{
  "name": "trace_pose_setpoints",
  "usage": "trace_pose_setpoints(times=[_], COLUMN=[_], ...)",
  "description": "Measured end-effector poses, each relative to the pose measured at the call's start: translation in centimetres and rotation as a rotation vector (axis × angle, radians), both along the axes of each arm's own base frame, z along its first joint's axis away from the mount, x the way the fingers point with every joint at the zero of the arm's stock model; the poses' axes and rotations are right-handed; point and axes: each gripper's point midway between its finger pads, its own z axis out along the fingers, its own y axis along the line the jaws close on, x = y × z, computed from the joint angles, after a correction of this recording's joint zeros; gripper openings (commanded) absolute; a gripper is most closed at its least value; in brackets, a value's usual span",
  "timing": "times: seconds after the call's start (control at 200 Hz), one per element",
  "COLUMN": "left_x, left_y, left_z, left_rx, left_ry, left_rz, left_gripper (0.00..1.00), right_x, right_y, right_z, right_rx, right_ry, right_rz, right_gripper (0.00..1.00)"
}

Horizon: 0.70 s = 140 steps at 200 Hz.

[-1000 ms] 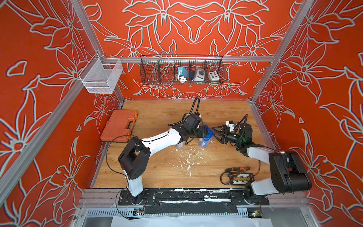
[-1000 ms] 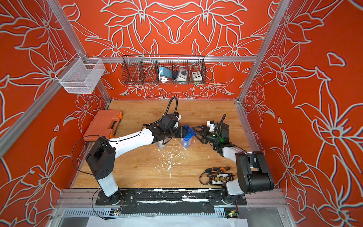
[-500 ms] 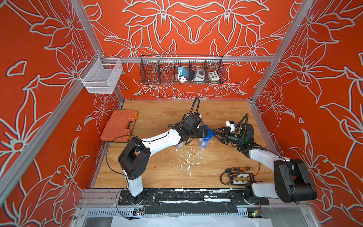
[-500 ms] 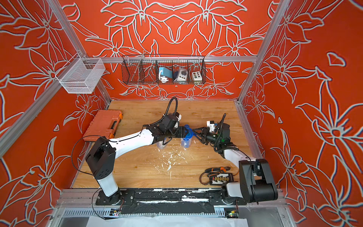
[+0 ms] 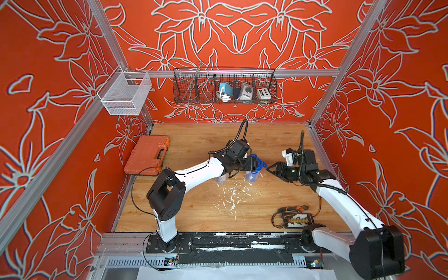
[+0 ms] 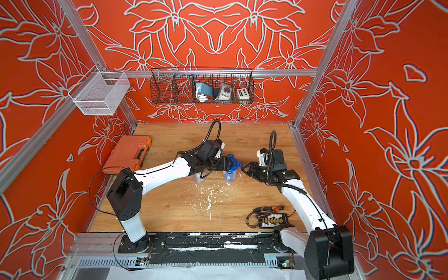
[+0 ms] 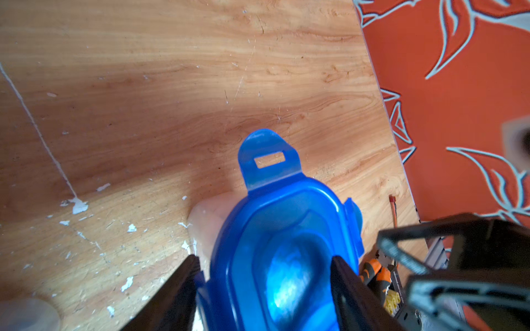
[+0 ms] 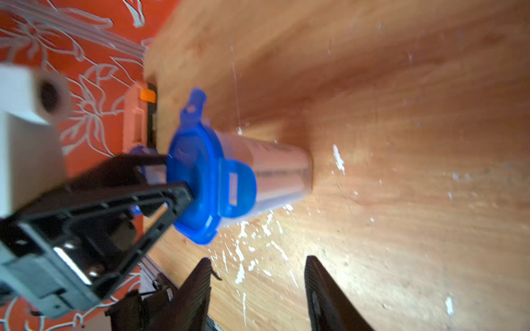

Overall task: Take out toiletry kits
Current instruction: Unfasten the latch on the container, then adjust the container at the center of the board.

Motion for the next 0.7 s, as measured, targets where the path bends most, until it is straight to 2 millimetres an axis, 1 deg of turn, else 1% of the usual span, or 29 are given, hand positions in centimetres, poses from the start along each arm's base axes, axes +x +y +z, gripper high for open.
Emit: trace_pose_setpoints(times=[0.07,0.135,0.235,0.35,0.425,0.555,0.701], left_x=[-0.1,-0.1,-0.1,0.1,0.1,0.0,-0.8], left_y=[0.0,0.0,0.2,0.3,0.3,0.2,0.0], left_z=[0.0,0.0,-0.1,0.0,0.0,0.0,-0.1], left_rx=[0.008,0.014,0.019,0.014,0.008,-0.01,-0.025], left_ry=[0.009,0.013,0.016,0.016,0.017,0.023,0.041], left_rz=[-0.006,-0.009,-0.013,-0.015,-0.021,-0.032,-0.05], left_gripper=[0.69,0.69,0.65,0.61,0.59,0.58,0.57], right_x=[-1.1,-1.5,-1.2,-0.1,0.8,2.7,3.8], right_y=[0.4,0.6,0.5,0.2,0.2,0.1,0.1], right_z=[-0.9,-1.5,-2.6,-3.4,-3.1,-1.7,-0.4], right_rx=[-0.055,-0.085,-0.125,-0.165,-0.182,-0.205,-0.212], right_ry=[0.018,0.028,0.054,0.071,0.064,0.017,-0.013], right_rz=[0.038,0.056,0.054,0.037,0.025,-0.001,-0.015], right_gripper=[0.6,0.61,0.61,0.61,0.61,0.61,0.61])
